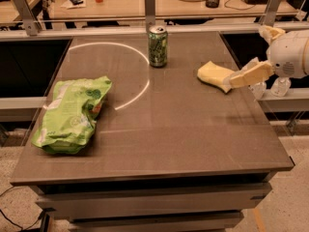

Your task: Pick green can

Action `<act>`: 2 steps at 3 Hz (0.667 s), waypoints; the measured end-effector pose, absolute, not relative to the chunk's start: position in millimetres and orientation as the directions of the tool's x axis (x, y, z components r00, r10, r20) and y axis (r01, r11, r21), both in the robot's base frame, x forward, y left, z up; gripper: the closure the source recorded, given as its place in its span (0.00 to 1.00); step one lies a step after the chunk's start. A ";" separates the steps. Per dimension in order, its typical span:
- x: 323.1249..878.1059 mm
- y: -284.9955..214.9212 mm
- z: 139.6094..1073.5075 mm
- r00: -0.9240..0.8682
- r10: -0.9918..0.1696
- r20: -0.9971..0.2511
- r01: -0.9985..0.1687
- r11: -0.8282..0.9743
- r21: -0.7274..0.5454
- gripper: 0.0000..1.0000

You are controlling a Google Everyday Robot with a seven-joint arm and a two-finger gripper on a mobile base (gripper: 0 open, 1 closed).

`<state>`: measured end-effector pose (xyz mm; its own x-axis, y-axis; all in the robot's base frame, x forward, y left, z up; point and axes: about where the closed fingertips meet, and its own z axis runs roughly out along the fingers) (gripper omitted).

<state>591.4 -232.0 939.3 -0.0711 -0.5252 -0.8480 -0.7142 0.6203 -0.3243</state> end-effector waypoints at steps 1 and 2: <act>607.8 -225.4 931.0 -0.040 -0.509 -0.860 -0.733 0.600 -0.321 0.00; 631.7 -211.1 927.2 -0.049 -0.461 -0.886 -0.761 0.591 -0.266 0.00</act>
Offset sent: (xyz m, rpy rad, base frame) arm 0.0473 0.0194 -0.0180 0.0966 -0.0043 0.0962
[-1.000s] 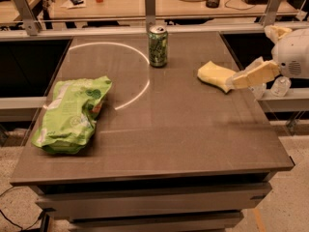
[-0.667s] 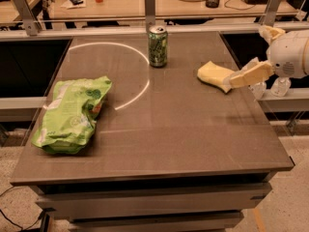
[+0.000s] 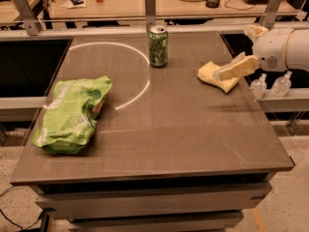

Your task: Pick green can

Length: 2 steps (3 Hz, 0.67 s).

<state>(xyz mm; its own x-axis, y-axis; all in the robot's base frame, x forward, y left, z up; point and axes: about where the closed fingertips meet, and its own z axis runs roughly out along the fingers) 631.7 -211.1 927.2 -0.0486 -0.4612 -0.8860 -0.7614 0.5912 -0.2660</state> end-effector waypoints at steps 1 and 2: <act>632.5 -209.7 926.8 -0.048 -0.461 -0.886 -0.762 0.590 -0.266 0.00; 645.5 -192.1 923.9 -0.029 -0.449 -0.893 -0.780 0.569 -0.261 0.00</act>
Offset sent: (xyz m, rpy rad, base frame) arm 0.0312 0.0378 -0.0061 0.0334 -0.0127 0.0708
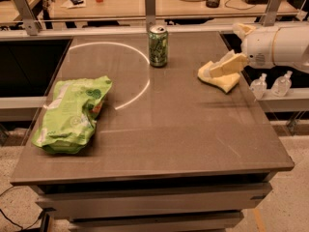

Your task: Pick green can

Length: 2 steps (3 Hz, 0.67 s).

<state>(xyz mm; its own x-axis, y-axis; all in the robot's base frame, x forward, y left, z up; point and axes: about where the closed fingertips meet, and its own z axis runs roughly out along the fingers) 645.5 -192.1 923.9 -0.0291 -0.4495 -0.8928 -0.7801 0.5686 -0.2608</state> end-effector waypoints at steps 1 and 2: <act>660.0 -168.8 914.7 -0.028 -0.420 -0.907 -0.795 0.559 -0.235 0.00; 675.4 -148.9 904.6 -0.058 -0.372 -0.927 -0.806 0.565 -0.176 0.00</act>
Offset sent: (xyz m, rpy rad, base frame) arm 0.0499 0.0630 -0.0309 0.1621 0.0969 0.0240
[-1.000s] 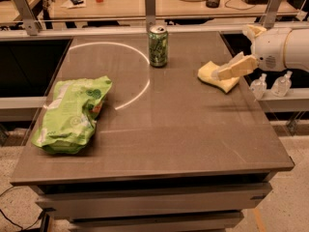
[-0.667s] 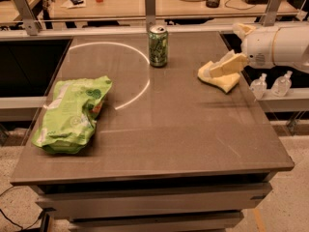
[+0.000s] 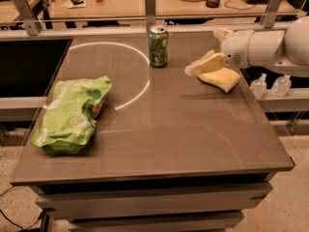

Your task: Pick green can

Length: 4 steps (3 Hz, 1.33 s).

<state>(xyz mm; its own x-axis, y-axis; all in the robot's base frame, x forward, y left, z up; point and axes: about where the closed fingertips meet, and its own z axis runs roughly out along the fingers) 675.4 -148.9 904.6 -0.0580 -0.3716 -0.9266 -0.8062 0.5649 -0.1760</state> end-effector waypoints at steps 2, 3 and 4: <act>707.6 -108.7 889.4 -0.108 -0.291 -0.951 -0.823 0.563 -0.078 0.00; 721.6 -88.7 884.3 -0.104 -0.260 -0.960 -0.828 0.557 -0.061 0.00; 736.0 -67.6 879.9 -0.084 -0.242 -0.967 -0.840 0.538 -0.062 0.00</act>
Offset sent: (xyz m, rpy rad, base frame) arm 0.0517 0.0573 -0.0199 0.1359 0.0765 0.0182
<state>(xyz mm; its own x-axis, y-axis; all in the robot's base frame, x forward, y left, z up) 736.0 -67.6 879.9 -0.0844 -0.2421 -0.9666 -0.8405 0.5383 -0.0615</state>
